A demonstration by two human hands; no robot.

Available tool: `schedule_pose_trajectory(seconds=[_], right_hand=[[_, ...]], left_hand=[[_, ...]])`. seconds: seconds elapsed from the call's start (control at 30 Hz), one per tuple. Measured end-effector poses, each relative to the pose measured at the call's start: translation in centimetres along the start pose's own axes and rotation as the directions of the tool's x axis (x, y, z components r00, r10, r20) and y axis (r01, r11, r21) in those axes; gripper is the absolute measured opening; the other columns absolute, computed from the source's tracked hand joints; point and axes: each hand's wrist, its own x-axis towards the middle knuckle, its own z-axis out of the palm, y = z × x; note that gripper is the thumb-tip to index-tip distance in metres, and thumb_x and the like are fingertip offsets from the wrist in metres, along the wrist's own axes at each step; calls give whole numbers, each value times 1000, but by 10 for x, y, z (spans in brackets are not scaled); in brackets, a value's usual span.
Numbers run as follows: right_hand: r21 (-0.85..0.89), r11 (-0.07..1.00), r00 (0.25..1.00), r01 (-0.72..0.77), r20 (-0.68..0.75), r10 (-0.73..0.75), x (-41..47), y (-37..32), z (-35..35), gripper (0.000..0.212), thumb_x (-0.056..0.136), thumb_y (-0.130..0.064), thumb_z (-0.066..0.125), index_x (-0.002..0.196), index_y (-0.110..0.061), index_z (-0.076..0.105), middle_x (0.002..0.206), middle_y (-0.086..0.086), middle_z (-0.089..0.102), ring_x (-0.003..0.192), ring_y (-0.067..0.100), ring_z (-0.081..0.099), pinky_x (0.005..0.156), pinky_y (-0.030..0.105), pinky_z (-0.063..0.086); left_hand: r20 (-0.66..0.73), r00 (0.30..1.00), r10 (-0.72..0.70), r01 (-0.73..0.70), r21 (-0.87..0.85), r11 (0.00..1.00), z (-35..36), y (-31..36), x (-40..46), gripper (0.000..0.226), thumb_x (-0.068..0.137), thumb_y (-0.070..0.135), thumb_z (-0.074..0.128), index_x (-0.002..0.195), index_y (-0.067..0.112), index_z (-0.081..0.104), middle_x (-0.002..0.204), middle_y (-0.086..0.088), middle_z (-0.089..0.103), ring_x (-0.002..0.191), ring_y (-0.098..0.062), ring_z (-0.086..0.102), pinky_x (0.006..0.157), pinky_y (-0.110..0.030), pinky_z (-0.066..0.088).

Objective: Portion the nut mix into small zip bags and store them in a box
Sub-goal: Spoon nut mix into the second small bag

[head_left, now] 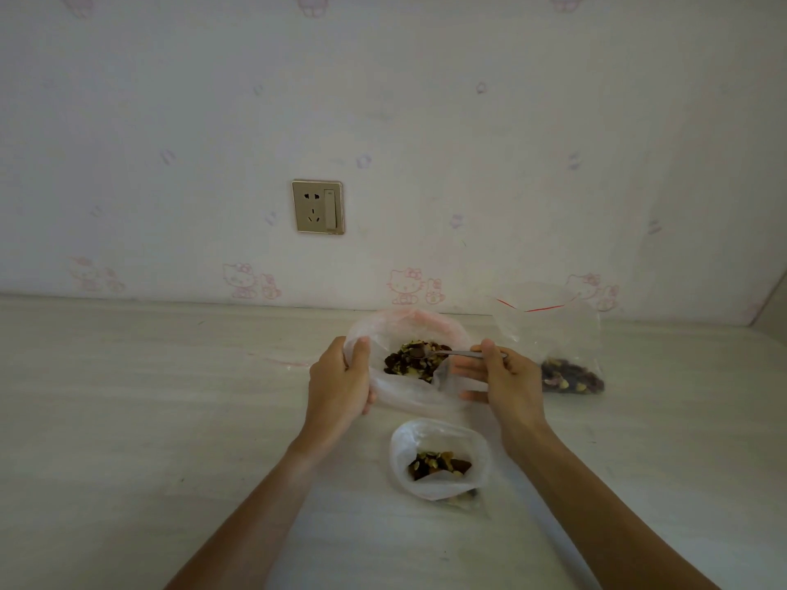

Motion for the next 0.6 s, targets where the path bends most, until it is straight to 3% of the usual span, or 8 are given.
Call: schedule_pose_trajectory(seconds=[0.1, 0.2, 0.33, 0.47, 0.6], right_hand=[[-4, 1000, 1000, 10, 19, -10, -2, -12, -8, 31, 108, -30, 50, 107, -7, 71, 86, 7, 80, 85, 20, 78, 56, 32, 61], [0, 1000, 998, 30, 51, -30, -7, -29, -20, 32, 108, -30, 50, 106, -6, 70, 86, 8, 80, 83, 22, 79, 56, 33, 63], [7, 999, 995, 37, 91, -38, -24, -45, -42, 33, 108, -30, 50, 102, -4, 68, 86, 11, 80, 81, 25, 79, 54, 34, 63], [4, 1000, 992, 8, 130, -9, -49, -48, -64, 34, 108, -28, 50, 104, 0, 68, 87, 16, 79, 82, 31, 78, 53, 34, 62], [-8, 999, 989, -34, 146, 35, -71, -43, -82, 35, 108, -27, 48, 106, 3, 67, 88, 19, 78, 82, 34, 78, 52, 35, 61]], left_hand=[[6, 1000, -26, 25, 30, 999, -6, 0, 2, 37, 101, 53, 54, 106, 17, 62, 64, -2, 70, 53, -18, 68, 56, -39, 61], [-44, 999, -7, 13, 155, 988, -16, 2, -2, 51, 88, 67, 65, 115, 24, 56, 93, 8, 67, 80, -10, 68, 67, -31, 56], [-72, 995, 66, -50, 204, 978, -27, 4, -27, 44, 84, 62, 72, 101, 26, 53, 90, 9, 63, 80, -3, 61, 63, -22, 42], [114, 983, 146, -168, 228, 959, -27, 2, -55, 27, 93, 56, 65, 82, 31, 69, 78, 16, 69, 72, 3, 63, 61, -16, 41], [300, 939, 170, -260, 292, 921, -16, 4, -66, 39, 96, 67, 52, 93, 36, 76, 88, 23, 71, 83, 10, 63, 67, -20, 47]])
